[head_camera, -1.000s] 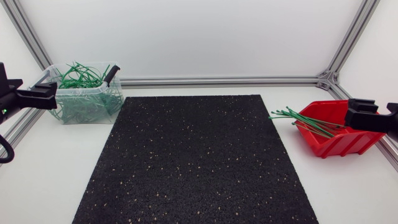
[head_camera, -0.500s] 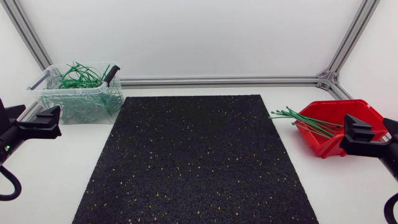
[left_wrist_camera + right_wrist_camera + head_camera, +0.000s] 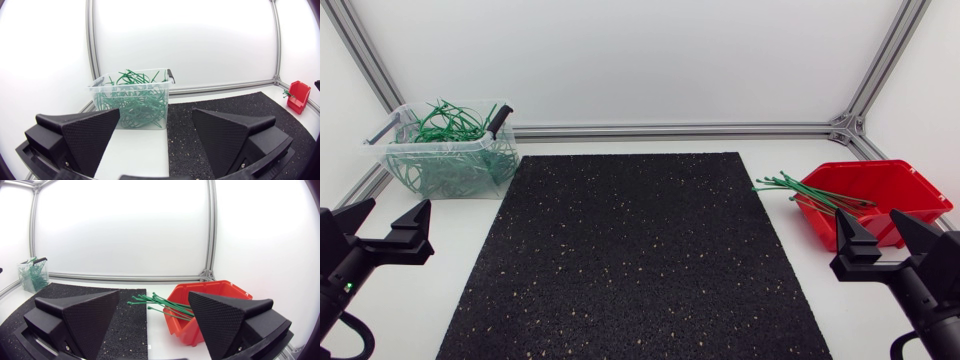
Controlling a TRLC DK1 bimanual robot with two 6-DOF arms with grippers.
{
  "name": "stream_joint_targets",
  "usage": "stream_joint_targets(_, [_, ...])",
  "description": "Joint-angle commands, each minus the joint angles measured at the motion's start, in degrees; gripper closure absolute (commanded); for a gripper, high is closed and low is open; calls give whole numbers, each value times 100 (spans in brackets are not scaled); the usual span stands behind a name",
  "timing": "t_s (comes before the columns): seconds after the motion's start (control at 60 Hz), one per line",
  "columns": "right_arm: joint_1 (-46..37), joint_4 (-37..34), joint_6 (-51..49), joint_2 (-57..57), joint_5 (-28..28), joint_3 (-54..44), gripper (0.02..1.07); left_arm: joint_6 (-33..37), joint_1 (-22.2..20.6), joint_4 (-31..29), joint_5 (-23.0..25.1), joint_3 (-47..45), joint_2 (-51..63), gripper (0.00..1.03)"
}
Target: Take a green cable tie from the red box, thread the tail through the head to close it, then place it in the transparent bin on the left.
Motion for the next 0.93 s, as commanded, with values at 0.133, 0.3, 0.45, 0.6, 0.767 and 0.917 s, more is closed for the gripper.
stream_joint_targets(0.133, [69,349,49,-366,-246,-541,7,-229,-308,-207,-201,-406,-661,3])
stream_joint_targets(0.3, [69,349,49,-366,-246,-541,7,-333,-544,-388,-359,-652,-1177,3])
stream_joint_targets(0.45, [69,349,49,-366,-246,-541,7,-431,-770,-561,-511,-887,-1671,3])
stream_joint_targets(0.6, [69,349,49,-366,-246,-541,7,-523,-980,-722,-652,-1105,-2128,3])
stream_joint_targets(0.767, [69,349,49,-366,-246,-541,7,-563,-1072,-792,-714,-1201,-2329,3])
stream_joint_targets(0.917, [69,349,49,-366,-246,-541,7,-563,-1072,-792,-714,-1201,-2329,3])
